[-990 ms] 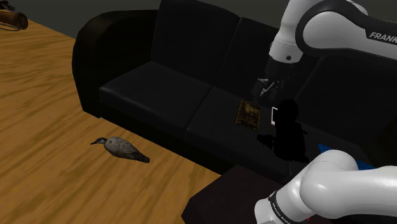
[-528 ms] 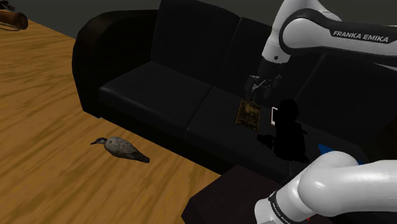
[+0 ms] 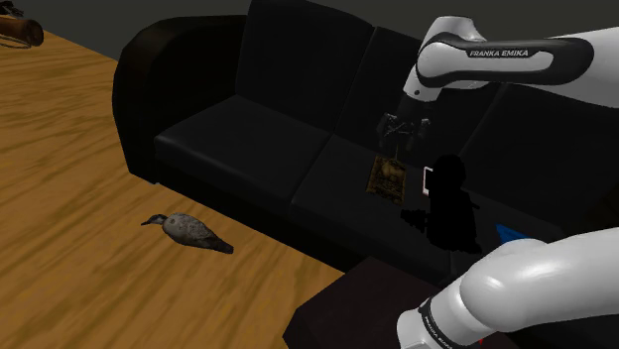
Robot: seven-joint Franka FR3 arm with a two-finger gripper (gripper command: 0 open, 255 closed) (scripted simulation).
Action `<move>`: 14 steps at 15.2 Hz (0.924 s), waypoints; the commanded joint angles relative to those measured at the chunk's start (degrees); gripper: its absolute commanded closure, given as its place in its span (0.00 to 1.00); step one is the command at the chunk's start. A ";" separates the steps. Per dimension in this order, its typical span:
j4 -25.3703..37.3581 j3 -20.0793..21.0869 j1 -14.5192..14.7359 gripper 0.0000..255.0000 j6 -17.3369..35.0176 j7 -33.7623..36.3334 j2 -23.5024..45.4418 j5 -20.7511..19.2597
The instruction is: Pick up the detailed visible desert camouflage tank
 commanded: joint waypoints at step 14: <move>13.26 -10.65 -8.33 0.00 12.21 3.78 23.88 8.37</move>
